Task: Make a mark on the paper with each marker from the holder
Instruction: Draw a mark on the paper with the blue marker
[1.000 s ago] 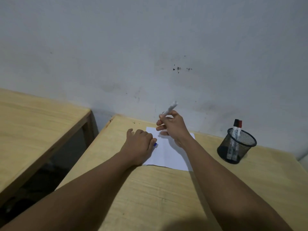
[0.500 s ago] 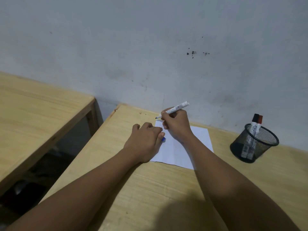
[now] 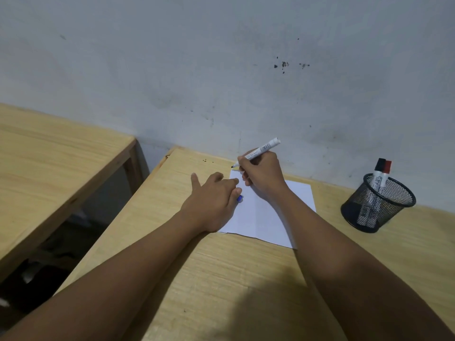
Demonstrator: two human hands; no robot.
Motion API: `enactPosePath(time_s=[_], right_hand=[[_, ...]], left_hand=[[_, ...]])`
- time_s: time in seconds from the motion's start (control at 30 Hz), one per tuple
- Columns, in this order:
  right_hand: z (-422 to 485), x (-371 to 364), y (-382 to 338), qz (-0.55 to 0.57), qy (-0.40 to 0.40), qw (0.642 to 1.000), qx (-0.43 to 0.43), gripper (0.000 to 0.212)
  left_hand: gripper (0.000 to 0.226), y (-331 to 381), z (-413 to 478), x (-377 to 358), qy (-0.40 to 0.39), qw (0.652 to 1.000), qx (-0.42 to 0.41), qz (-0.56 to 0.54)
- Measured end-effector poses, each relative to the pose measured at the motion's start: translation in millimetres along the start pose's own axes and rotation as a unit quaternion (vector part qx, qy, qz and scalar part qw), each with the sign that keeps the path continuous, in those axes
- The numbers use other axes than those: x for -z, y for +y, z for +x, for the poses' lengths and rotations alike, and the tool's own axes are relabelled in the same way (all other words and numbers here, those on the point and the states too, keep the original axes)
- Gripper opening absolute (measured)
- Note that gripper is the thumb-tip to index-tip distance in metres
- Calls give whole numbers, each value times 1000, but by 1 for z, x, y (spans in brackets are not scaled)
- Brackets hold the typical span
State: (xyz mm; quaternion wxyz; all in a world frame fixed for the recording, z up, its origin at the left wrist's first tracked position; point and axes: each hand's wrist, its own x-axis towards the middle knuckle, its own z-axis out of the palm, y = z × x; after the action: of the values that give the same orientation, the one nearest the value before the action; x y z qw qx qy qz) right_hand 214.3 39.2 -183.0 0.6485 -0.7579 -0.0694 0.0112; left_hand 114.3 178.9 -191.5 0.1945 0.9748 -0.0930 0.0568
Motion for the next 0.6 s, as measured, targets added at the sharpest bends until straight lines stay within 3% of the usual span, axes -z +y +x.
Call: enactPosePath(time_s=[0.6], right_hand=[[3, 2, 16, -97, 28, 995, 24, 21]], left_hand=[[40, 0, 1, -6, 12, 1000, 5, 15]])
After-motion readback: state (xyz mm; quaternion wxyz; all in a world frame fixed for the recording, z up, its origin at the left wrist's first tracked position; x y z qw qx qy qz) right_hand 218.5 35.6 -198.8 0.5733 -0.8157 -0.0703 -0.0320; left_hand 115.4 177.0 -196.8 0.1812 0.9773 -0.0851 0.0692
